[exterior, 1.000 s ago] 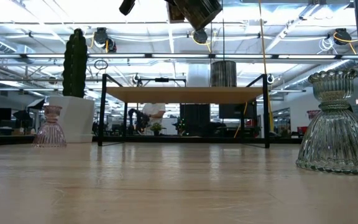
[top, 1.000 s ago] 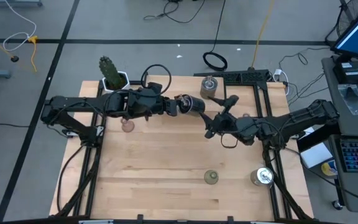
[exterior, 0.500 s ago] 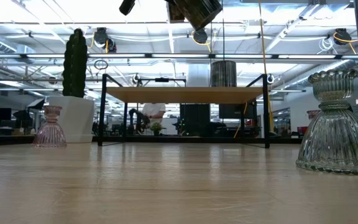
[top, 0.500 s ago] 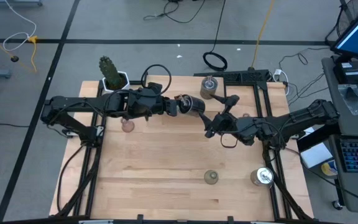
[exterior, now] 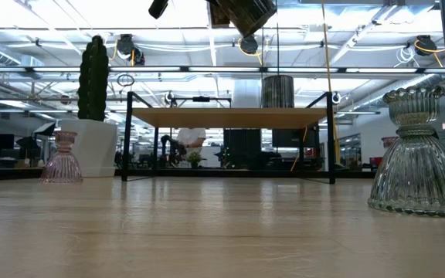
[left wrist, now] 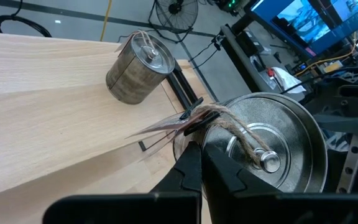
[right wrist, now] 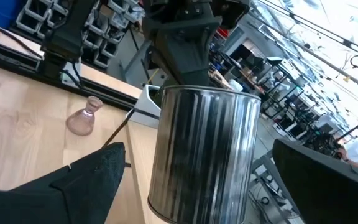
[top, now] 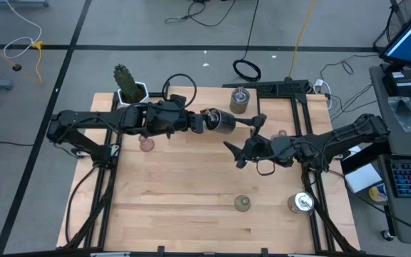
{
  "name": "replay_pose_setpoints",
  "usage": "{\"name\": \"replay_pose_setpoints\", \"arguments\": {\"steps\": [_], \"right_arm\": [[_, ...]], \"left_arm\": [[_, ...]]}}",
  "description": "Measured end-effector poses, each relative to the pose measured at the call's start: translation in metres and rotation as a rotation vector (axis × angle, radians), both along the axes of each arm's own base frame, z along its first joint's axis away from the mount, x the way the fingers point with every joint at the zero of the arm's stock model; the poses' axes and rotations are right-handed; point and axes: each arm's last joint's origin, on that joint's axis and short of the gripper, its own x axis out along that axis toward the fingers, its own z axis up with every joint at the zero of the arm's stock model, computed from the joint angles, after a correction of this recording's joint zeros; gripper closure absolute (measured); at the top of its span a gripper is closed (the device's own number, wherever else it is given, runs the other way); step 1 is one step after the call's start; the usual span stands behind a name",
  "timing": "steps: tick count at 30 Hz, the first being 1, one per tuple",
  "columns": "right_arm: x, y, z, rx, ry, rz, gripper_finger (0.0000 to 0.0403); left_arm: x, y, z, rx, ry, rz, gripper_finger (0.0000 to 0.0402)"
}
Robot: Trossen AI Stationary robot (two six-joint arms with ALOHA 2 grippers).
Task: Pick & Place candle stick holders
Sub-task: Put the top brown scented candle on the shelf
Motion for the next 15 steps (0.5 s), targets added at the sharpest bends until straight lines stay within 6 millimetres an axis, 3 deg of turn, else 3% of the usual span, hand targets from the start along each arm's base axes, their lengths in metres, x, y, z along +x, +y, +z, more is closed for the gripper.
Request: {"name": "replay_pose_setpoints", "arguments": {"steps": [10,15], "right_arm": [[-0.0016,0.0031,0.0001,-0.061,0.032,-0.022,0.0006],[0.0002,-0.0058,0.002,0.008,-0.028,-0.079,0.0003]], "left_arm": [[0.0003,-0.0025,0.0002,0.006,0.003,-0.024,0.0402],[0.0021,-0.006,0.0047,0.034,-0.036,-0.046,0.0401]]}}
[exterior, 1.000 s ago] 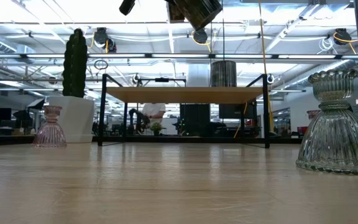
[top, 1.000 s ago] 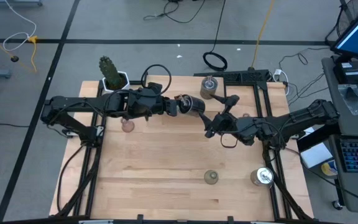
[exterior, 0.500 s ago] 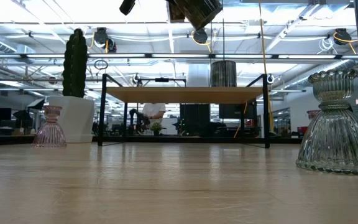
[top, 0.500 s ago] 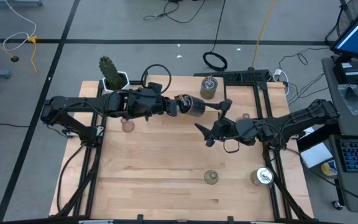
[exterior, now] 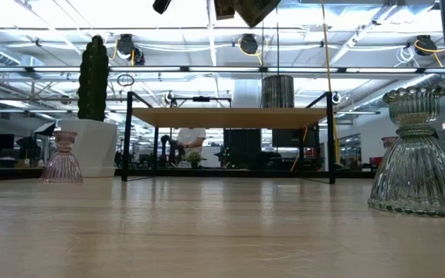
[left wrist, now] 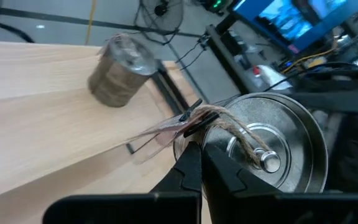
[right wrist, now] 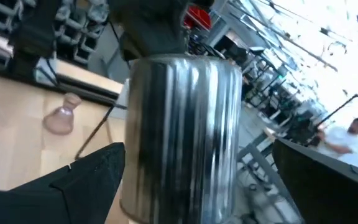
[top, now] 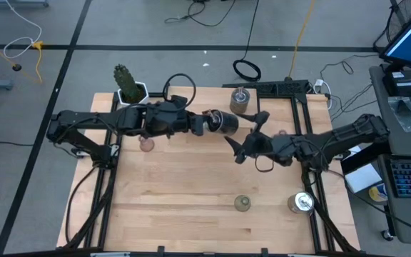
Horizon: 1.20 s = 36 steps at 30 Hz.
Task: Pick & Place candle stick holders
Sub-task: Put the top brown scented candle on the shelf
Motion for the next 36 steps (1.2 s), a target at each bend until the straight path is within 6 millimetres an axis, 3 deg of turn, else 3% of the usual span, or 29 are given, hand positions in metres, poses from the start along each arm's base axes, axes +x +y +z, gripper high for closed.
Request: {"name": "replay_pose_setpoints", "arguments": {"steps": [18,23,28,36], "right_arm": [[0.01,-0.032,0.0,0.21,-0.093,0.175,0.0003],[0.011,-0.039,-0.001,0.261,-0.107,0.179,0.0003],[0.011,-0.042,0.006,0.292,-0.043,0.152,0.0004],[0.026,-0.044,0.003,0.345,0.065,0.077,0.0009]], "left_arm": [[0.0,-0.005,0.0,0.008,0.0,-0.004,0.0402],[0.008,-0.005,-0.006,0.007,0.007,-0.006,0.0402],[0.017,-0.001,-0.012,-0.008,0.006,-0.012,0.0401],[0.019,0.002,-0.014,-0.012,0.014,-0.024,0.0401]]}}
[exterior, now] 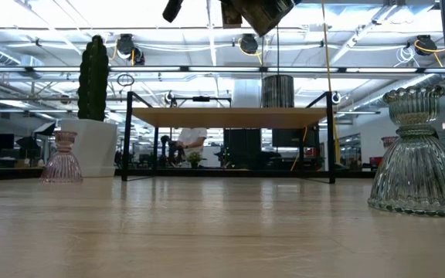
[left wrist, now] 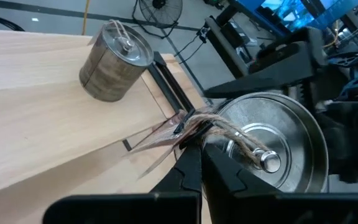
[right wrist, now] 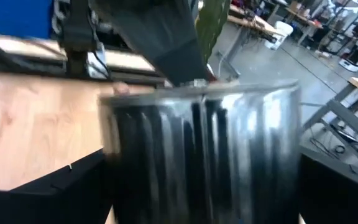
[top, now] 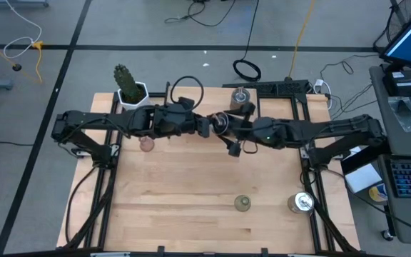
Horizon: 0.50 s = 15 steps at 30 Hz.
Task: Pick & Place candle stick holders
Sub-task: Put the top brown scented candle on the shelf
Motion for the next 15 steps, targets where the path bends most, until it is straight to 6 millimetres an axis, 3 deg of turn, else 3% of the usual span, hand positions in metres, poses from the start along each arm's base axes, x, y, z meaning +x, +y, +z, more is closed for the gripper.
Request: {"name": "replay_pose_setpoints", "arguments": {"steps": [5,11,15], "right_arm": [[0.0079,-0.0002,-0.0007,-0.008,0.055,-0.012,0.0012],[0.0113,0.0,-0.0025,-0.011,0.064,-0.026,0.0057],[0.0114,0.0,-0.0024,0.003,0.055,-0.032,0.0057]], "left_arm": [[-0.0001,-0.0002,-0.0002,0.0,0.003,-0.002,0.0401],[-0.0007,-0.0001,-0.0018,-0.001,0.02,0.0,0.0401],[-0.0008,0.0,-0.0019,0.001,0.022,0.0,0.0401]]}}
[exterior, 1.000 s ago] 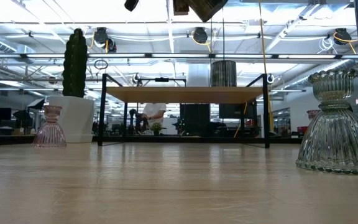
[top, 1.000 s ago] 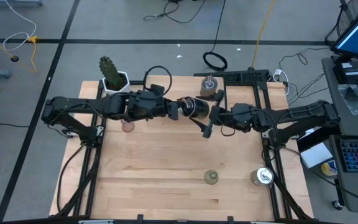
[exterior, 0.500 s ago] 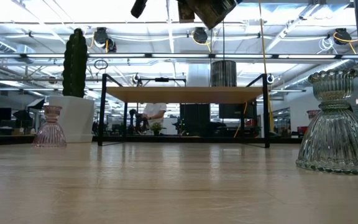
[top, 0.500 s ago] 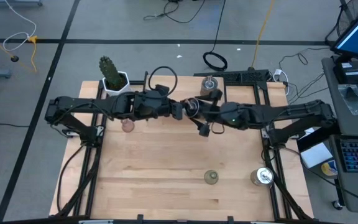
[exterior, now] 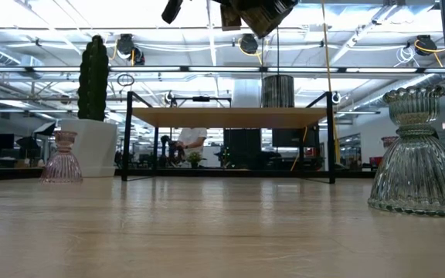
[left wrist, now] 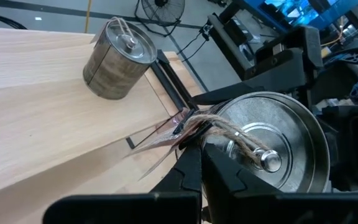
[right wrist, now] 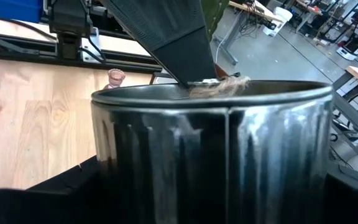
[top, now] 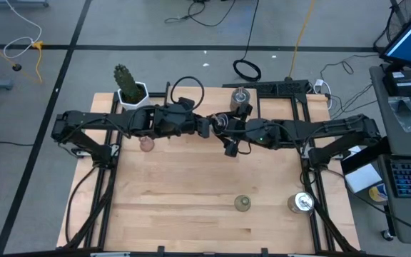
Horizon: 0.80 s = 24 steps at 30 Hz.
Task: Pick & Place candle stick holders
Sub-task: Put the top brown scented candle on the shelf
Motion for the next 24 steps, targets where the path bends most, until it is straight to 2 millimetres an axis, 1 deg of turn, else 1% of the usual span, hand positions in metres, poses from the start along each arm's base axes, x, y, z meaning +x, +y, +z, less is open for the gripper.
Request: {"name": "replay_pose_setpoints", "arguments": {"steps": [5,7,10,14,18,21,24], "right_arm": [[0.0,0.0,0.0,-0.004,-0.003,-0.015,0.0057],[0.0,0.0,0.0,-0.005,-0.005,-0.021,0.0057],[-0.001,-0.001,0.0,-0.005,-0.003,-0.037,0.0057],[-0.002,-0.001,0.001,-0.038,-0.005,-0.103,0.0057],[-0.003,-0.001,0.001,-0.031,-0.013,-0.113,0.0057],[-0.008,-0.002,0.002,-0.009,-0.019,-0.142,0.0057],[-0.011,-0.002,0.006,0.048,-0.061,-0.163,0.0057]], "left_arm": [[0.0,0.0,0.0,0.006,0.004,-0.002,0.0401],[0.0,0.0,0.0,0.02,0.009,-0.007,0.0395],[0.0,0.0,0.0,0.062,0.03,-0.031,0.0375],[-0.001,0.0,0.0,0.135,0.062,-0.077,0.0345],[-0.002,-0.001,0.002,0.18,0.078,-0.111,0.0316],[-0.011,-0.001,0.004,0.205,0.119,-0.166,0.0298],[-0.025,0.0,0.005,0.197,0.194,-0.135,0.0285]]}}
